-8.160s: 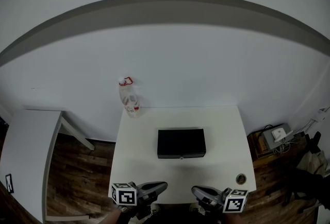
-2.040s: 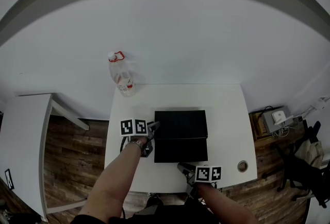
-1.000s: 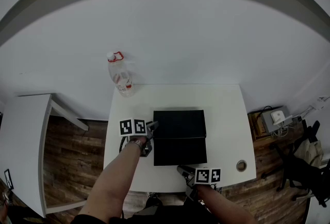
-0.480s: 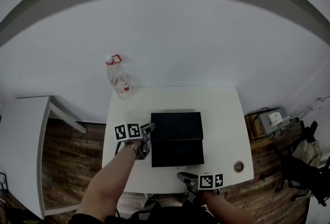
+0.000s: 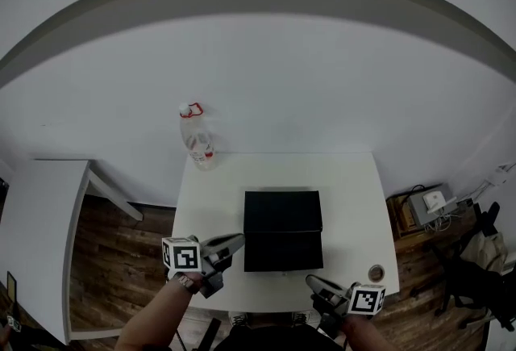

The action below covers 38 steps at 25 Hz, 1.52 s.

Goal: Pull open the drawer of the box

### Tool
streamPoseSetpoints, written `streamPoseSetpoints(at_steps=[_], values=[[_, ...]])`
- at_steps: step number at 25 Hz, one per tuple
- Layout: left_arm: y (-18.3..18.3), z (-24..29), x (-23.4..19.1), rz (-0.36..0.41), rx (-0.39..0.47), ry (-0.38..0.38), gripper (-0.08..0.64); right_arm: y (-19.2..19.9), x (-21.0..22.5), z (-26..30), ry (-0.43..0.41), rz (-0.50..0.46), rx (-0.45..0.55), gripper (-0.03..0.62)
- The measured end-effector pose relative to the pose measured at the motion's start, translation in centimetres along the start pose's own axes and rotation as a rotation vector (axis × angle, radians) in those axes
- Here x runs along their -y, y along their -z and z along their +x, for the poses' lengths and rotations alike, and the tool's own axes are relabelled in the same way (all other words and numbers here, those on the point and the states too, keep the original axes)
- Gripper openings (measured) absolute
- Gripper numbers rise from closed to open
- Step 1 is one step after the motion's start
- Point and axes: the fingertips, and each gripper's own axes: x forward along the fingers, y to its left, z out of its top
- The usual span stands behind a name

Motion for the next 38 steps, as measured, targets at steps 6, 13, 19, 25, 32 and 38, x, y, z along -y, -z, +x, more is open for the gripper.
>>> streamPoseSetpoints(at_steps=[6, 13, 19, 25, 32, 38], values=[[7.5, -1.1, 10.8, -0.011, -0.075, 0.212, 0.000, -2.1, -6.1, -1.1, -0.068, -0.227, 0.011, 0.004], [10.3, -1.2, 13.4, -0.076, -0.040, 0.226, 0.000, 0.6, -8.9, -0.8, -0.101, -0.335, -0.075, 0.005], [9.8, -1.9, 12.2, -0.091, 0.014, 0.171, 0.000, 1.5, -8.3, -0.9, -0.097, -0.295, -0.092, 0.003], [10.5, -1.5, 11.7, -0.103, 0.004, 0.186, 0.000, 1.5, -8.2, -1.4, -0.091, -0.282, -0.074, 0.003], [10.6, -0.9, 11.7, -0.111, -0.008, 0.193, 0.000, 1.5, -8.1, -2.0, -0.083, -0.274, -0.058, 0.003], [10.6, -0.8, 11.7, -0.106, -0.019, 0.198, 0.000, 1.6, -8.1, -2.0, -0.081, -0.275, -0.053, 0.003]])
